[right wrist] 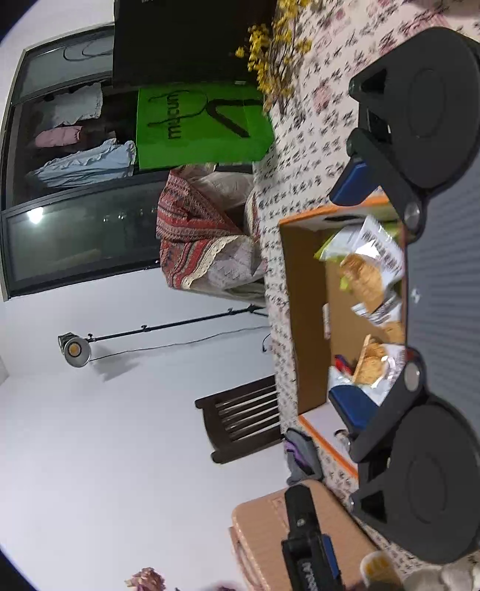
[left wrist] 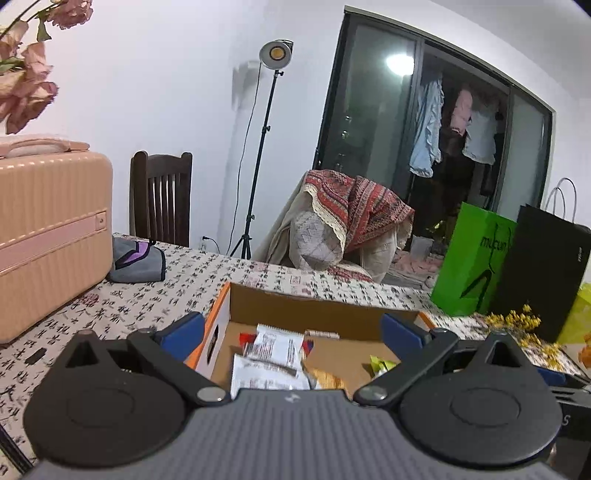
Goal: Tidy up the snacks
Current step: 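Move both grippers back toward the remaining snack packets, then grasp the pink packet with the right gripper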
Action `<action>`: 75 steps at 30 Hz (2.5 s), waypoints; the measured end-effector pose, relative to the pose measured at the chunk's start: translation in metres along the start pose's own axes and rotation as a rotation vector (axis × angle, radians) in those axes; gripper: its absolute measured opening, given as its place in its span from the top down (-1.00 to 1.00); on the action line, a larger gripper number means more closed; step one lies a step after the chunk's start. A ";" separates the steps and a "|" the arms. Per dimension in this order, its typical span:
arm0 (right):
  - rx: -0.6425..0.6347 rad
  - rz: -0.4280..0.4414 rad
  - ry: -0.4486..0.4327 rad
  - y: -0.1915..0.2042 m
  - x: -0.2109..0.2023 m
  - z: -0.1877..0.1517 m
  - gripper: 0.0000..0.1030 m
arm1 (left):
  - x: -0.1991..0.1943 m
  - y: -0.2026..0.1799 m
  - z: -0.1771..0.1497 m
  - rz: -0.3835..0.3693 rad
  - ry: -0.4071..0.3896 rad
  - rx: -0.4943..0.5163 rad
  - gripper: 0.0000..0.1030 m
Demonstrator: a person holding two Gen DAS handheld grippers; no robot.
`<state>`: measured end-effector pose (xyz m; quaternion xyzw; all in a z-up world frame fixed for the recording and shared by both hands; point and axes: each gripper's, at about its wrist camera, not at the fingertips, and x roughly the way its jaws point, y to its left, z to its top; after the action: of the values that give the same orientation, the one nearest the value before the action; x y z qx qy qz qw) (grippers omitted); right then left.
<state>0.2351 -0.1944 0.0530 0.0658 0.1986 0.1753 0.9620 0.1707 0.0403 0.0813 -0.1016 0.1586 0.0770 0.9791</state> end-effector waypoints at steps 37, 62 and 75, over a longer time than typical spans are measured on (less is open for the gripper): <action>-0.056 -0.060 0.235 0.016 -0.031 -0.090 -1.00 | -0.027 0.078 -0.099 0.032 0.171 0.023 -1.00; -0.228 -0.029 0.275 0.047 0.005 -0.108 -0.31 | -0.018 0.087 -0.103 -0.008 0.189 -0.033 -1.00; -0.148 -0.025 0.166 0.026 -0.028 -0.099 -0.30 | -0.019 0.070 -0.103 0.011 0.232 0.027 -1.00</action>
<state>0.1627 -0.1746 -0.0219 -0.0227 0.2648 0.1823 0.9466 0.1097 0.0826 -0.0205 -0.0956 0.2725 0.0677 0.9550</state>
